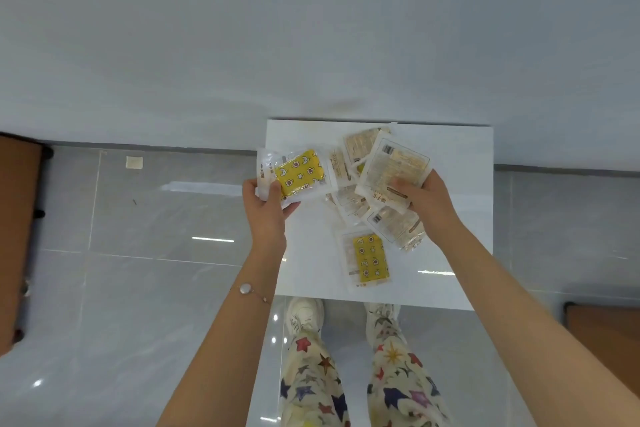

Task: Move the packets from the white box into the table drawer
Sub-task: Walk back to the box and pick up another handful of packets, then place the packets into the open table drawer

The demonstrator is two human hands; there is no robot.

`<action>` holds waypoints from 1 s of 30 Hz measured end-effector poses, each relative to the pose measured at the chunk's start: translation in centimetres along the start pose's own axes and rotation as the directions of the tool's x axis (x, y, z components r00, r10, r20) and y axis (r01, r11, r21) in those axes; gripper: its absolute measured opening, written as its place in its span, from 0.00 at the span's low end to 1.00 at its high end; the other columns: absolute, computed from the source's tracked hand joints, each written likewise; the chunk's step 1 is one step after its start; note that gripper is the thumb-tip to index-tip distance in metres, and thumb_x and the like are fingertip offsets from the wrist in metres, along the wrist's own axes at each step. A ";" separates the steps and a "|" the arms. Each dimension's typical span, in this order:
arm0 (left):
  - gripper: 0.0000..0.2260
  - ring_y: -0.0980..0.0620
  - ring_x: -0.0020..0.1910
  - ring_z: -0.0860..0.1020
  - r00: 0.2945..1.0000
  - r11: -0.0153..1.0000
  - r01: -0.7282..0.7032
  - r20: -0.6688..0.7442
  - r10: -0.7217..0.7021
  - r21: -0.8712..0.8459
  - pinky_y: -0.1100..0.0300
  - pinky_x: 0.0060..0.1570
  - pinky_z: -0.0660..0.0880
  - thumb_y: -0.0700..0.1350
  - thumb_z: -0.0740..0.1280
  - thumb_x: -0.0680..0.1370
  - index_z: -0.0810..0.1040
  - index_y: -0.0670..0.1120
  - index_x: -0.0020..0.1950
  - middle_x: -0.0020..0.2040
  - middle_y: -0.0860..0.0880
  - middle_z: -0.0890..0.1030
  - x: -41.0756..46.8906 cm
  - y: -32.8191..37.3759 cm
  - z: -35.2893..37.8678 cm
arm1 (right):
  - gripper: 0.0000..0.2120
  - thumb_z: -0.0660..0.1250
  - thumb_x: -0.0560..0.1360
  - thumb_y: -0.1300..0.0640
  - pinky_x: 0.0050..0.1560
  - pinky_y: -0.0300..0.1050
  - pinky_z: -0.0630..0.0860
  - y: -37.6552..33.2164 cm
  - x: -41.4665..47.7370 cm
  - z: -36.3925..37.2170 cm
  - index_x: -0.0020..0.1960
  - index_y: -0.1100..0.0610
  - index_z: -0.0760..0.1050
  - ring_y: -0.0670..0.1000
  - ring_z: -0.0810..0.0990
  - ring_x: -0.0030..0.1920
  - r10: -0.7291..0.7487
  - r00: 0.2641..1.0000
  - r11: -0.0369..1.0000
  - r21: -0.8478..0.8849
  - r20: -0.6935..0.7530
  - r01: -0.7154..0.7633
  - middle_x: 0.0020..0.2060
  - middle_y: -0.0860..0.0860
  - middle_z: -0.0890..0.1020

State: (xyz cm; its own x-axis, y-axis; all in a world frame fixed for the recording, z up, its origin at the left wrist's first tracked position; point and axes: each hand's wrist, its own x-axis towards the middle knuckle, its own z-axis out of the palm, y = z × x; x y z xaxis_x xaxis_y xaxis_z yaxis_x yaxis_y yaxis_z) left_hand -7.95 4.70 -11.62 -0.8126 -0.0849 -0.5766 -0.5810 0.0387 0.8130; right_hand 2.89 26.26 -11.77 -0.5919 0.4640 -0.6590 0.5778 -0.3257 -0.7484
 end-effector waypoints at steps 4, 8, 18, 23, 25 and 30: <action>0.05 0.50 0.51 0.82 0.998 0.999 -0.039 0.040 0.040 -0.024 0.57 0.40 0.81 0.40 0.63 0.81 0.70 0.50 0.53 0.53 0.48 0.79 -3.0 4.0 -3.3 | 0.16 0.72 0.73 0.60 0.49 0.50 0.81 -3.7 -4.2 0.4 0.59 0.53 0.73 0.51 0.83 0.52 -0.046 0.999 0.999 -0.026 -0.003 0.046 0.53 0.50 0.82; 0.07 0.53 0.47 0.83 0.993 0.994 -0.107 0.049 0.108 -0.011 0.60 0.36 0.80 0.42 0.62 0.81 0.70 0.55 0.52 0.51 0.51 0.79 -7.1 8.9 -7.0 | 0.15 0.73 0.72 0.57 0.41 0.44 0.81 -8.6 -9.3 1.0 0.52 0.46 0.70 0.47 0.83 0.48 -0.098 0.995 0.993 -0.059 0.005 0.098 0.50 0.45 0.81; 0.09 0.52 0.48 0.83 0.977 0.969 -0.198 -0.112 0.183 -0.148 0.57 0.38 0.80 0.44 0.64 0.80 0.68 0.58 0.54 0.53 0.52 0.79 -18.4 17.8 -19.0 | 0.16 0.73 0.73 0.58 0.41 0.44 0.82 -19.8 -22.8 7.6 0.55 0.52 0.69 0.45 0.85 0.45 -0.247 0.925 0.937 -0.172 0.290 0.304 0.50 0.46 0.82; 0.10 0.52 0.47 0.83 0.942 0.941 -0.256 -0.278 0.190 -0.222 0.59 0.37 0.79 0.44 0.65 0.80 0.69 0.55 0.57 0.54 0.51 0.80 -22.6 18.0 -28.5 | 0.16 0.74 0.72 0.57 0.35 0.34 0.78 -19.8 -29.0 14.8 0.56 0.48 0.71 0.41 0.84 0.41 -0.217 0.849 0.884 -0.272 0.482 0.380 0.48 0.42 0.83; 0.09 0.54 0.47 0.83 0.923 0.926 -0.263 -0.351 0.159 -0.270 0.62 0.37 0.79 0.45 0.65 0.80 0.69 0.55 0.56 0.52 0.52 0.80 -23.7 17.6 -32.0 | 0.17 0.73 0.72 0.58 0.35 0.35 0.78 -19.5 -30.9 18.2 0.58 0.50 0.72 0.42 0.84 0.43 -0.188 0.823 0.874 -0.290 0.537 0.389 0.50 0.44 0.83; 0.09 0.53 0.46 0.83 0.877 0.890 -0.292 -0.469 0.103 -0.351 0.59 0.38 0.80 0.44 0.65 0.80 0.69 0.57 0.54 0.52 0.52 0.80 -24.7 17.3 -41.4 | 0.17 0.72 0.73 0.62 0.46 0.50 0.82 -19.2 -34.5 28.4 0.57 0.51 0.73 0.52 0.84 0.52 -0.121 0.771 0.898 -0.263 0.626 0.354 0.54 0.49 0.83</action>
State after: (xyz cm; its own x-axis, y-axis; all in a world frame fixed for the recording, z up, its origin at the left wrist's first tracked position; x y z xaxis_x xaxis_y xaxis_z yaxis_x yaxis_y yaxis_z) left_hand 4.02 -33.79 20.04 -0.7509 -0.5373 -0.3841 -0.2634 -0.2897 0.9202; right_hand -3.72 -6.88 23.20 -0.8776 -0.1184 -0.4646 0.4567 0.0884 -0.8852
